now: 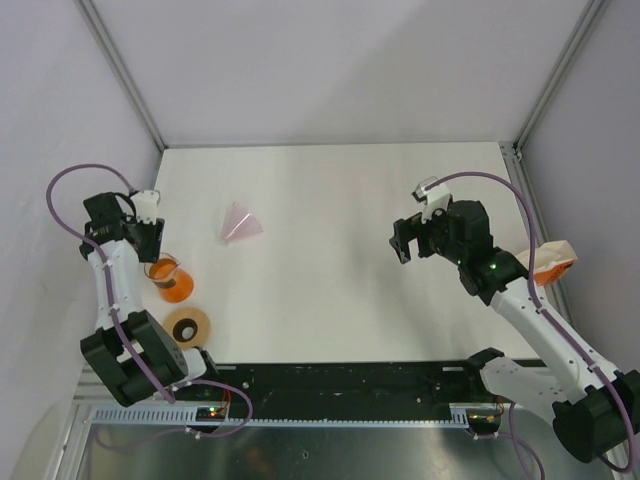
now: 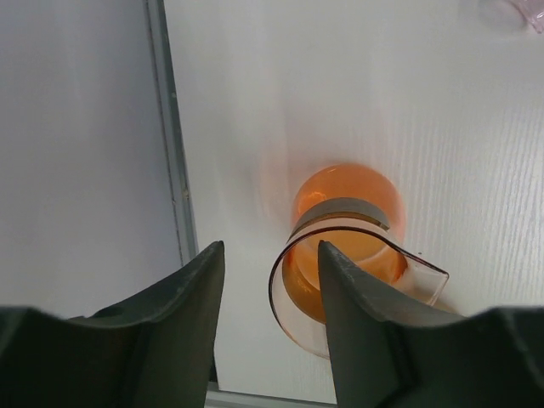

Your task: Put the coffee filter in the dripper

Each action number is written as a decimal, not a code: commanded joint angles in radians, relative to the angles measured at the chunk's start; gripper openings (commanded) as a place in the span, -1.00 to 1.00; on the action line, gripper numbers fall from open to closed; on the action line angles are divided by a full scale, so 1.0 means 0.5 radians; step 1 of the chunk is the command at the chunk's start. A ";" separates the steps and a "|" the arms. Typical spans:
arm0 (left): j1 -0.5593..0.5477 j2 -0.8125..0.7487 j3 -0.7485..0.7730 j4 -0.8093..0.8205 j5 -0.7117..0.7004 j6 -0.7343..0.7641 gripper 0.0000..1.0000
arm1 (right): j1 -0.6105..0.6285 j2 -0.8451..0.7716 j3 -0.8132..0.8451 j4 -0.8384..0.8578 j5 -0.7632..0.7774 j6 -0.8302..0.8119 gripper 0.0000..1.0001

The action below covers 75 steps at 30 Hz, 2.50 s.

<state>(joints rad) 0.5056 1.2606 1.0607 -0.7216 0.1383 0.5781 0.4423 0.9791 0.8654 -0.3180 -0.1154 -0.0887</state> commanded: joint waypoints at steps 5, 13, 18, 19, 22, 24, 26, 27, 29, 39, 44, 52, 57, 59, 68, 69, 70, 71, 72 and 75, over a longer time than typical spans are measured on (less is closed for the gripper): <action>0.042 0.182 0.017 -0.006 0.028 0.054 -0.13 | 0.015 0.020 0.074 -0.004 0.033 -0.030 0.99; 0.044 0.209 -0.005 -0.004 0.063 0.039 -0.86 | 0.028 0.028 0.072 -0.002 0.051 -0.026 0.99; 0.043 0.040 0.021 -0.004 0.150 -0.002 -0.99 | 0.042 0.000 0.073 -0.016 0.062 -0.026 0.99; 0.044 0.007 0.033 -0.006 0.148 -0.010 -0.99 | 0.043 -0.008 0.075 -0.018 0.062 -0.025 0.99; 0.044 -0.071 0.088 -0.019 0.132 -0.027 -0.99 | 0.051 -0.019 0.076 -0.020 0.054 -0.020 0.99; 0.043 -0.120 0.147 -0.039 0.147 -0.043 -0.99 | 0.052 -0.027 0.075 -0.014 0.038 -0.009 0.99; 0.041 -0.155 0.239 -0.079 0.199 -0.080 -0.99 | 0.055 -0.039 0.075 -0.006 0.013 0.008 0.99; 0.032 -0.166 0.294 -0.111 0.248 -0.103 -0.99 | 0.056 -0.044 0.074 0.004 -0.005 0.021 0.99; -0.021 -0.178 0.413 -0.164 0.318 -0.157 -0.99 | 0.057 -0.058 0.074 0.021 -0.045 0.042 0.99; -1.030 -0.164 0.908 -0.268 0.137 -0.492 -1.00 | -0.028 -0.109 0.076 -0.011 -0.054 0.071 0.99; -1.646 0.003 1.048 -0.294 0.163 -0.503 -1.00 | -0.353 -0.058 0.074 -0.125 -0.073 0.200 0.99; -2.297 0.549 1.150 -0.294 0.222 -0.371 -0.99 | -0.699 0.037 0.073 -0.231 -0.095 0.356 0.99; -2.402 0.904 1.314 -0.286 0.300 -0.282 -0.99 | -0.704 0.047 0.072 -0.215 -0.148 0.357 0.99; -2.407 1.008 1.345 -0.264 0.309 -0.241 -0.99 | -0.704 0.047 0.072 -0.214 -0.169 0.353 0.99; -2.407 1.213 1.278 -0.174 0.349 -0.217 -0.99 | -0.701 0.094 0.074 -0.202 -0.233 0.356 0.99; -2.409 1.213 1.258 -0.159 0.346 -0.217 -1.00 | -0.701 0.097 0.072 -0.199 -0.236 0.357 0.99; -2.408 1.214 1.231 -0.146 0.342 -0.216 -1.00 | -0.701 0.100 0.073 -0.197 -0.239 0.358 0.99; -2.409 1.215 1.210 -0.129 0.338 -0.217 -1.00 | -0.701 0.102 0.073 -0.192 -0.240 0.358 0.99; -2.410 1.217 1.186 -0.118 0.333 -0.219 -1.00 | -0.702 0.101 0.073 -0.187 -0.244 0.358 0.99; -2.409 1.212 1.125 -0.092 0.354 -0.218 -1.00 | -0.701 0.095 0.074 -0.181 -0.250 0.358 0.99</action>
<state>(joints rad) -0.7010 1.8862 1.6497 -0.8146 0.2749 0.4538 0.0940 1.0286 0.8658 -0.4324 -0.2218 0.0792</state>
